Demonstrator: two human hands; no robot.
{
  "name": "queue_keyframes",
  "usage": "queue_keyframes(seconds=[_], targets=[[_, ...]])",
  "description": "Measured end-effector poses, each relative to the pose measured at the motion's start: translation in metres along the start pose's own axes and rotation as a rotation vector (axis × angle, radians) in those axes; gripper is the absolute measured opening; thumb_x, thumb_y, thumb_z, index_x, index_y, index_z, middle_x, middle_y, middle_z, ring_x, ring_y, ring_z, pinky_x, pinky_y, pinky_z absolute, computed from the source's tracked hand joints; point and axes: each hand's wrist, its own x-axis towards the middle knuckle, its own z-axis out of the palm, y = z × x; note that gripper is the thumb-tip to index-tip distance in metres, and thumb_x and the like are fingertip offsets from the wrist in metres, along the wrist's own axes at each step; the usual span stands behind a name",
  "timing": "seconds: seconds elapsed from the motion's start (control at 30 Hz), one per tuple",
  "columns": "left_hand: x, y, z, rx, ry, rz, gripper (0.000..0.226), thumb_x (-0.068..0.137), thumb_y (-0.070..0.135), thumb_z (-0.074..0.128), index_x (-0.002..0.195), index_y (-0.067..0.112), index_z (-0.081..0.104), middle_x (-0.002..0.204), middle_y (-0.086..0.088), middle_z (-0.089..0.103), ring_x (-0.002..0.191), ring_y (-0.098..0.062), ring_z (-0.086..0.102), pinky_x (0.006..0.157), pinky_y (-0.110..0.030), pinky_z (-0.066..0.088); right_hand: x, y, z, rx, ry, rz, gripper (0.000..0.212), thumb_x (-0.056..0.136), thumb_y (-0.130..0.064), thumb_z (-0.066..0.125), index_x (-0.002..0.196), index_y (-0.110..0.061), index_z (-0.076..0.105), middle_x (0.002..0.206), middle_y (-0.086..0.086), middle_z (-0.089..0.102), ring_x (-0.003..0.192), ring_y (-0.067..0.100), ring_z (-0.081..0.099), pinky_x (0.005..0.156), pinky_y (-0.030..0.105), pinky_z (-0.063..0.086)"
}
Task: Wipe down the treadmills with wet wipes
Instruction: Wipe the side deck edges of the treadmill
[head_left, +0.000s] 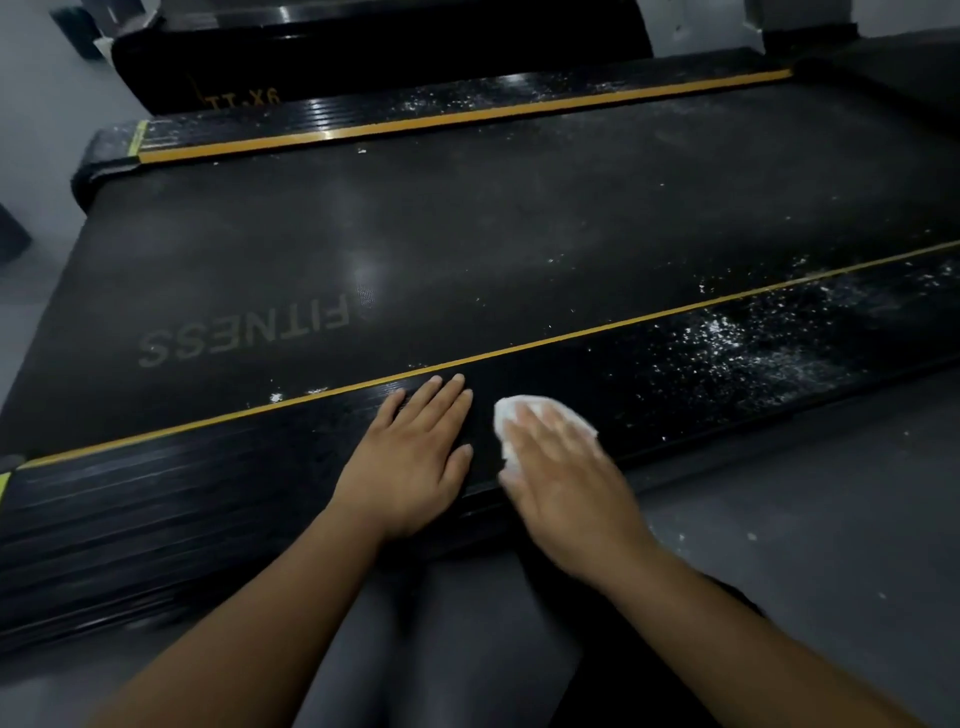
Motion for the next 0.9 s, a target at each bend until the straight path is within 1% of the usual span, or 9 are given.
queue_keyframes(seconds=[0.13,0.27,0.33,0.43,0.53,0.63,0.7,0.77,0.9], targets=[[0.000,0.001,0.002,0.032,-0.004,-0.003,0.071,0.098,0.054,0.010,0.162,0.024,0.018,0.168,0.007,0.006,0.156,-0.012,0.003,0.126,-0.039,0.002,0.044,0.025,-0.007,-0.017,-0.004,0.155,0.075,0.095,-0.058,0.011,0.157,-0.021,0.028,0.166,0.002,0.023,0.153,0.027,0.015,0.122,0.043,0.015],[0.001,0.001,0.002,0.045,-0.009,-0.001,0.070,0.098,0.053,0.013,0.161,0.024,0.023,0.168,0.007,0.012,0.156,-0.014,0.008,0.126,-0.041,0.007,0.016,-0.005,0.004,-0.010,-0.024,-0.093,0.068,0.095,-0.054,0.032,0.150,-0.016,0.045,0.158,0.007,0.041,0.148,0.030,0.033,0.118,0.047,0.030],[-0.001,0.001,0.000,0.040,-0.035,0.003,0.071,0.097,0.054,0.009,0.161,0.025,0.019,0.168,0.007,0.007,0.156,-0.013,0.003,0.126,-0.042,0.006,-0.007,0.010,0.000,-0.031,-0.061,-0.171,0.067,0.094,-0.053,0.036,0.149,-0.015,0.046,0.158,0.006,0.041,0.147,0.028,0.035,0.120,0.041,0.024],[0.000,0.000,-0.004,0.030,-0.077,0.016,0.073,0.095,0.057,0.003,0.162,0.028,0.008,0.168,0.009,-0.004,0.156,-0.013,-0.007,0.126,-0.041,-0.003,0.000,0.038,-0.020,-0.012,-0.090,0.002,0.078,0.094,-0.063,0.015,0.160,-0.023,0.023,0.168,-0.003,0.012,0.156,0.019,0.007,0.122,0.031,-0.001],[0.012,0.003,-0.007,0.013,-0.100,0.055,0.076,0.092,0.058,-0.001,0.162,0.029,0.007,0.167,0.009,-0.007,0.156,-0.014,-0.008,0.125,-0.042,-0.005,0.028,0.030,-0.018,-0.005,-0.084,0.108,0.072,0.099,-0.061,0.014,0.161,-0.025,0.008,0.169,-0.005,-0.002,0.155,0.017,-0.010,0.122,0.033,-0.007],[0.031,0.009,-0.007,0.026,-0.105,0.121,0.082,0.088,0.058,-0.006,0.162,0.026,0.008,0.169,0.007,-0.004,0.155,-0.012,-0.008,0.124,-0.038,-0.006,0.017,0.001,-0.011,0.015,-0.085,0.014,0.078,0.093,-0.060,0.011,0.160,-0.020,0.021,0.169,0.001,0.013,0.156,0.021,0.003,0.124,0.040,0.005],[0.039,0.010,-0.006,0.037,-0.116,0.156,0.083,0.087,0.057,-0.007,0.162,0.024,0.005,0.170,0.005,-0.006,0.155,-0.012,-0.011,0.124,-0.038,-0.008,-0.004,0.006,-0.005,-0.023,-0.048,-0.043,0.066,0.097,-0.048,0.028,0.152,-0.015,0.040,0.161,0.006,0.034,0.151,0.026,0.027,0.122,0.043,0.024],[0.045,0.008,-0.007,0.070,-0.142,0.207,0.084,0.087,0.058,-0.008,0.162,0.022,0.001,0.169,0.003,-0.010,0.155,-0.013,-0.013,0.125,-0.039,-0.008,-0.006,0.029,-0.009,-0.030,0.000,0.040,0.060,0.098,-0.042,0.031,0.150,-0.015,0.046,0.158,0.007,0.041,0.147,0.028,0.035,0.119,0.045,0.029],[0.060,0.001,-0.012,0.108,-0.164,0.332,0.086,0.089,0.063,-0.003,0.162,0.019,-0.001,0.168,-0.002,-0.012,0.155,-0.017,-0.014,0.123,-0.034,-0.012,0.030,0.039,-0.010,-0.014,0.056,0.303,0.076,0.093,-0.052,0.005,0.158,-0.022,0.029,0.167,-0.001,0.022,0.155,0.022,0.012,0.123,0.036,0.006]])
